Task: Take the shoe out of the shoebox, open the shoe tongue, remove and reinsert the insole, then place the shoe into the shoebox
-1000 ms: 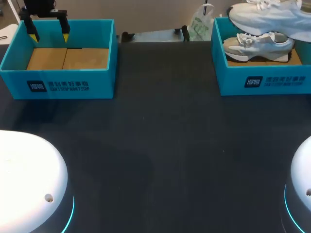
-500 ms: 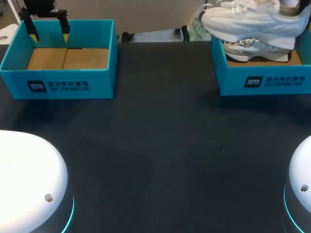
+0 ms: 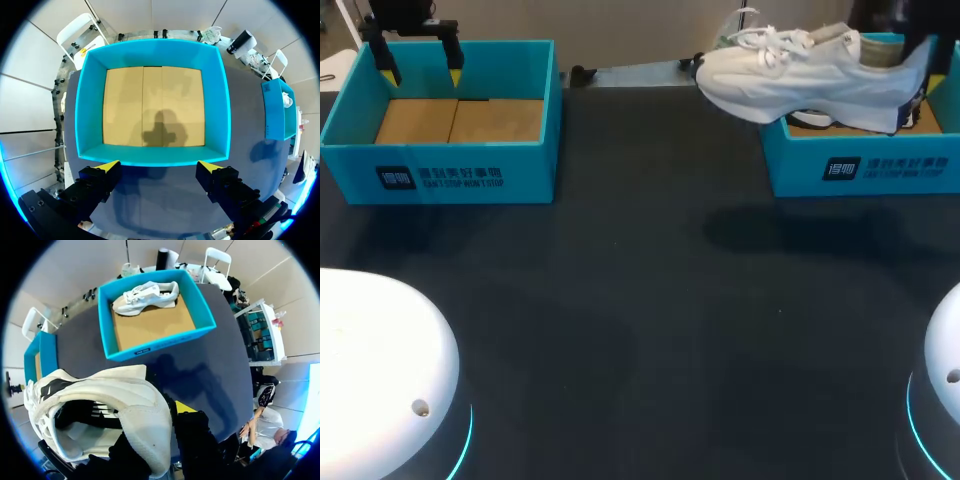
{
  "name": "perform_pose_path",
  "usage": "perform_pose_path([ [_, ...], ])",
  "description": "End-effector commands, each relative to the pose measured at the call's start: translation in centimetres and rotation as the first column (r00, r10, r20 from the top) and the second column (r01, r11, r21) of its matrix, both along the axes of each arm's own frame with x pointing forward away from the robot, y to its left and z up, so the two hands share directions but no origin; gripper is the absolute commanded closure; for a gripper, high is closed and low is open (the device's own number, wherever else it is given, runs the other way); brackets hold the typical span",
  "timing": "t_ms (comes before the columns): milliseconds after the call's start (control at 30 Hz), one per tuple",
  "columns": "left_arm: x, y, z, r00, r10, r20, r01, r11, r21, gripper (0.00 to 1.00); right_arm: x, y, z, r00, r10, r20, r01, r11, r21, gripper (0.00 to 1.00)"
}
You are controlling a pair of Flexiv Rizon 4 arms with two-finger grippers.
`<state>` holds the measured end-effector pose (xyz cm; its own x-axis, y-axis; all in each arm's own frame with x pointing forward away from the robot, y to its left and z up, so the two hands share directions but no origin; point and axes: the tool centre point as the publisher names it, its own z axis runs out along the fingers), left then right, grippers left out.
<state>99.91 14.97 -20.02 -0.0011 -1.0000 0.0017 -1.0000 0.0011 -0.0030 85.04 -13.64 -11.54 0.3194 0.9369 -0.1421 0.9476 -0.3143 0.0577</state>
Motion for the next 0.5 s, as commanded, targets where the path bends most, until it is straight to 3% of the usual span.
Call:
perform_pose_path([
  [33,0.0,0.0,0.0,1.0,0.0,-0.001,0.0,1.0,0.001,0.0,-0.5,-0.2,0.0,0.998,0.008,0.056,-0.008,1.0,-0.01,1.0],
  [200,0.0,0.0,0.0,1.0,0.0,-0.001,0.0,1.0,0.001,0.0,-0.5,-0.2,0.0,0.998,0.008,0.056,-0.008,1.0,-0.01,1.0],
  [500,0.0,0.0,0.0,1.0,0.0,-0.001,0.0,1.0,0.001,0.0,-5.3,5.8,-2.8,0.997,0.077,0.024,-0.075,0.994,-0.077,1.0],
])
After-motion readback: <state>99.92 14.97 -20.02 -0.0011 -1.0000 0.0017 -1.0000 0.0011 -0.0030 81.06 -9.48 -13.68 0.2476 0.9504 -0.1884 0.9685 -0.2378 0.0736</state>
